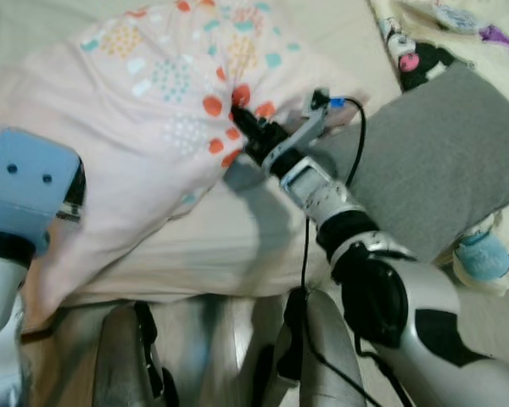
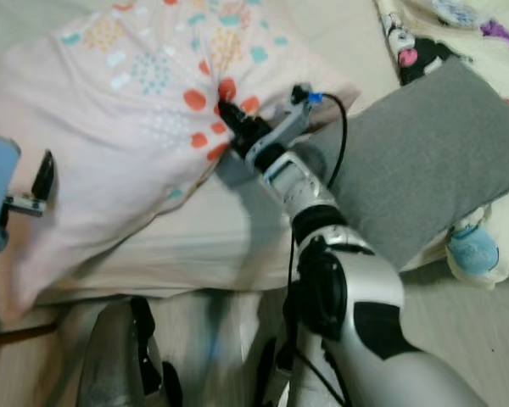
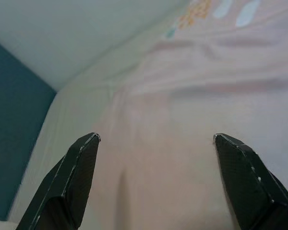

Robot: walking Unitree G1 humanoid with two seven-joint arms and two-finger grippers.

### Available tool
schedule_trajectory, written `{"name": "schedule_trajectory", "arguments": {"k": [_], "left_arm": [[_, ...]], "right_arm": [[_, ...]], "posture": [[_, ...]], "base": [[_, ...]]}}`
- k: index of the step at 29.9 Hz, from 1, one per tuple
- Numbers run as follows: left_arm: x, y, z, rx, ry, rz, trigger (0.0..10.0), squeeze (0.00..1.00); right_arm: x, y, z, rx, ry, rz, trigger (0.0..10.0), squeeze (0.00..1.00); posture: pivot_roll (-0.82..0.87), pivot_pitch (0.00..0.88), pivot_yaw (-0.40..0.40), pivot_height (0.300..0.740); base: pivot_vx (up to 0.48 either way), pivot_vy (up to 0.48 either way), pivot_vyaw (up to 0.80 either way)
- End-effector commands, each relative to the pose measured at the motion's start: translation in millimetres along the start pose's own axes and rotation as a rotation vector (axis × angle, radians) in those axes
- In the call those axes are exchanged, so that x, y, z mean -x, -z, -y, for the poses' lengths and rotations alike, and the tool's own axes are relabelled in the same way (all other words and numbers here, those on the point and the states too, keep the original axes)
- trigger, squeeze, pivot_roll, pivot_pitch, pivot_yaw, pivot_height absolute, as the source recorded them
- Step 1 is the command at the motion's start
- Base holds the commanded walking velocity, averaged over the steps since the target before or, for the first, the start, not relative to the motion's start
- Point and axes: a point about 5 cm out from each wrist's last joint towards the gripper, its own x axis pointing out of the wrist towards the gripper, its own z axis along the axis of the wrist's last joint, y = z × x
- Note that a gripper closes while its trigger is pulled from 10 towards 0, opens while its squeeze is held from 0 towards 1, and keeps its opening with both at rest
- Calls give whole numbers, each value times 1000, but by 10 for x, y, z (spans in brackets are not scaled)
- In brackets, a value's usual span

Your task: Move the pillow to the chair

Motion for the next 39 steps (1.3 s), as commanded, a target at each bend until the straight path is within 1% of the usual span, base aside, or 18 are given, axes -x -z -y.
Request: {"name": "schedule_trajectory", "arguments": {"k": [1,4,6,7,9,10,11,13,16,19,20,22,23,26,34,37,38,39], "left_arm": [[-27,35,38,37,-16,-9,10000,0],[-48,40,50,53,-25,-8,10000,0],[-123,54,72,99,-56,-6,10000,0],[-123,54,72,99,-56,-6,10000,0],[-233,28,83,148,-88,20,10000,0],[-233,28,83,148,-88,20,10000,0],[-333,22,109,188,-103,36,10000,0],[-356,26,119,196,-104,37,10000,0],[-426,18,132,238,-112,41,10000,0],[-469,7,143,266,-114,45,10000,0],[-519,-6,162,293,-115,52,10000,0],[-542,-17,191,309,-108,56,10000,0],[-564,6,257,333,-97,51,10000,0],[-546,29,301,350,-90,46,10000,0],[-474,170,475,422,-80,2,10000,0],[-374,315,667,425,-32,-56,10000,0],[-374,315,667,425,-32,-56,10000,0],[-335,355,719,424,-20,-74,10000,0]], "right_arm": [[-82,-298,-171,37,-117,107,0,0],[-93,-362,-202,46,-136,125,0,0],[-120,-529,-300,75,-193,165,0,0],[-120,-529,-300,75,-193,165,0,0],[-140,-700,-411,115,-250,200,0,0],[-140,-700,-411,115,-250,200,0,0],[-146,-771,-472,155,-287,207,0,0],[-147,-777,-479,162,-293,206,0,0],[-136,-800,-503,173,-315,209,0,0],[-126,-800,-506,179,-324,207,0,0],[-115,-791,-505,186,-334,200,0,0],[-99,-771,-510,199,-348,185,0,0],[-74,-729,-518,211,-372,158,0,0],[-45,-704,-517,216,-385,143,0,0],[52,-610,-526,225,-422,100,0,0],[129,-418,-510,200,-428,46,0,0],[129,-418,-510,200,-428,46,0,0],[166,-342,-489,187,-425,24,0,0]], "posture": [[62,206,-119,499],[62,206,-119,503],[42,143,-118,513],[42,143,-118,513],[31,72,-116,522],[31,72,-116,522],[24,43,-113,531],[24,43,-113,536],[9,0,-105,545],[5,0,-105,549],[0,0,-105,554],[-5,0,-105,559],[-10,0,-103,568],[-7,0,-105,577],[-1,0,-103,600],[0,0,-99,614],[0,0,-99,614],[-1,0,-97,618]], "base": [[0,0,0],[0,0,0],[0,0,0],[0,0,0],[0,0,0],[0,0,0],[0,0,0],[0,0,0],[0,0,0],[0,0,0],[0,0,0],[0,0,0],[-304,0,0],[-321,0,0],[0,0,0],[0,0,0],[0,0,0],[0,0,0]]}}
